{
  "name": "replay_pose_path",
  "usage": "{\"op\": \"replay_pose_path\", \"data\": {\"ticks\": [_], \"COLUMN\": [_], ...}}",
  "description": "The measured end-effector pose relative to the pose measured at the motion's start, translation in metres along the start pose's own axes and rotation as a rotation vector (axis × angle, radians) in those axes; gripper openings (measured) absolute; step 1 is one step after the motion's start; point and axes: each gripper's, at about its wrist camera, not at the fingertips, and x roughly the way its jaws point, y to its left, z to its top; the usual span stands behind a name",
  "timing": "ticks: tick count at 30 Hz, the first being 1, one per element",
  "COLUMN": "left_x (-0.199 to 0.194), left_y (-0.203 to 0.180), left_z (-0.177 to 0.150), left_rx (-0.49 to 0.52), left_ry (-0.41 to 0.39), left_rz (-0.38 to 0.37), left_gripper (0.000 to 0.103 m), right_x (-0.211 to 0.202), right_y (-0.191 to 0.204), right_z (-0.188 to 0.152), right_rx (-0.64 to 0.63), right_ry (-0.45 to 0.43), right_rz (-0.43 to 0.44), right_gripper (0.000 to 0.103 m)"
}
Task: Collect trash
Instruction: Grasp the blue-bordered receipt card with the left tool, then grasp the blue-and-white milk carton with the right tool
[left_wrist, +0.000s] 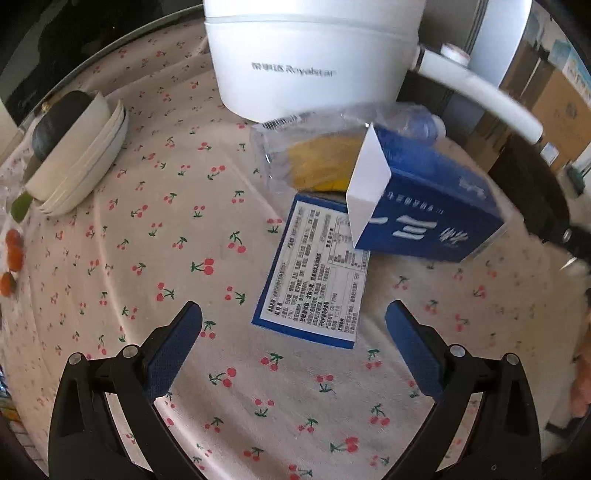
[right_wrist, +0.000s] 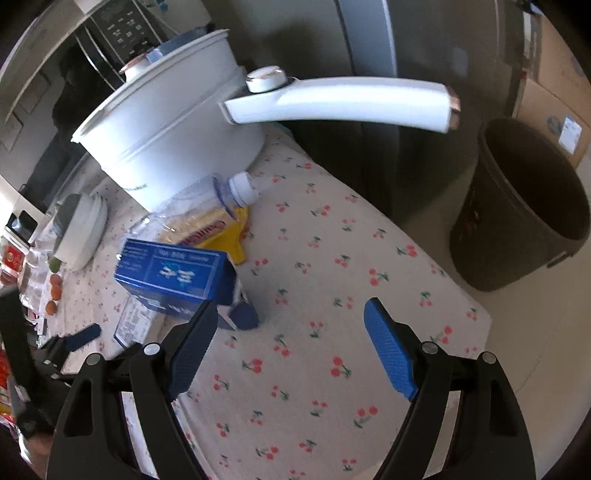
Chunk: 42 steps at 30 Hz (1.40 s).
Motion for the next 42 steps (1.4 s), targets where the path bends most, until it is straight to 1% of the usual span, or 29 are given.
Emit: {"op": "replay_pose_path", "data": {"ticks": [2,3,4,5,7,9,11,13,15,17,19,20,21,22,24,27,29,31,34,37,42], "left_x": [0.003,0.004,0.005,0.006,0.004,-0.002,-0.007,-0.011,-0.015,-0.019,-0.023,-0.025,-0.026,-0.028,-0.03,-0.035,-0.036,-0.036,-0.039,-0.042,-0.048], "left_y": [-0.001,0.0,0.002,0.005,0.01,0.014,0.02,0.025,0.029,0.034,0.037,0.036,0.036,0.038,0.038,0.04,0.041,0.043,0.046,0.051,0.055], "left_z": [0.0,-0.001,-0.002,-0.002,-0.003,-0.005,-0.006,-0.007,-0.01,-0.013,-0.015,-0.017,-0.017,-0.018,-0.018,-0.02,-0.022,-0.022,-0.022,-0.023,-0.026], "left_rx": [-0.001,-0.005,-0.014,-0.025,-0.045,-0.048,-0.058,-0.072,-0.087,-0.102,-0.112,-0.117,-0.122,-0.128,-0.134,-0.133,-0.134,-0.139,-0.147,-0.161,-0.17], "left_ry": [0.002,0.011,0.029,0.042,0.039,0.031,0.026,0.03,0.033,0.033,0.034,0.033,0.032,0.03,0.032,0.028,0.028,0.03,0.025,0.023,0.018], "left_rz": [-0.003,-0.015,-0.036,-0.053,-0.077,-0.088,-0.104,-0.118,-0.133,-0.148,-0.154,-0.157,-0.161,-0.166,-0.172,-0.178,-0.178,-0.18,-0.183,-0.188,-0.196], "left_gripper": [0.084,0.075,0.059,0.057,0.057,0.057,0.057,0.057,0.057,0.057,0.057,0.057,0.057,0.057,0.057,0.057,0.057,0.057,0.057,0.057,0.057], "right_x": [0.002,0.004,0.006,0.009,0.015,0.019,0.018,0.016,0.014,0.013,0.013,0.016,0.018,0.02,0.022,0.025,0.025,0.026,0.028,0.036,0.051], "right_y": [0.006,0.01,0.013,0.018,0.022,0.022,0.022,0.021,0.022,0.027,0.03,0.03,0.029,0.027,0.03,0.034,0.04,0.048,0.06,0.065,0.06], "right_z": [0.005,0.006,0.007,0.007,0.005,0.002,0.003,0.004,0.005,0.003,0.001,0.001,0.0,-0.001,-0.001,-0.002,-0.004,-0.005,-0.006,-0.002,0.006], "right_rx": [-0.016,-0.031,-0.044,-0.071,-0.102,-0.109,-0.107,-0.099,-0.09,-0.114,-0.137,-0.134,-0.129,-0.126,-0.144,-0.169,-0.198,-0.248,-0.317,-0.377,-0.423], "right_ry": [-0.01,-0.011,-0.011,-0.012,-0.005,-0.009,-0.018,-0.011,-0.003,-0.005,0.005,0.021,0.025,0.019,0.015,0.013,0.001,-0.011,-0.02,-0.033,-0.025], "right_rz": [0.028,0.035,0.03,0.004,-0.019,0.002,0.023,0.057,0.091,0.103,0.102,0.109,0.105,0.09,0.073,0.082,0.076,0.052,0.036,0.002,0.025], "right_gripper": [0.08,0.08,0.08,0.08,0.08,0.079,0.072,0.052,0.042,0.041,0.043,0.047,0.058,0.063,0.063,0.066,0.071,0.08,0.084,0.085,0.087]}}
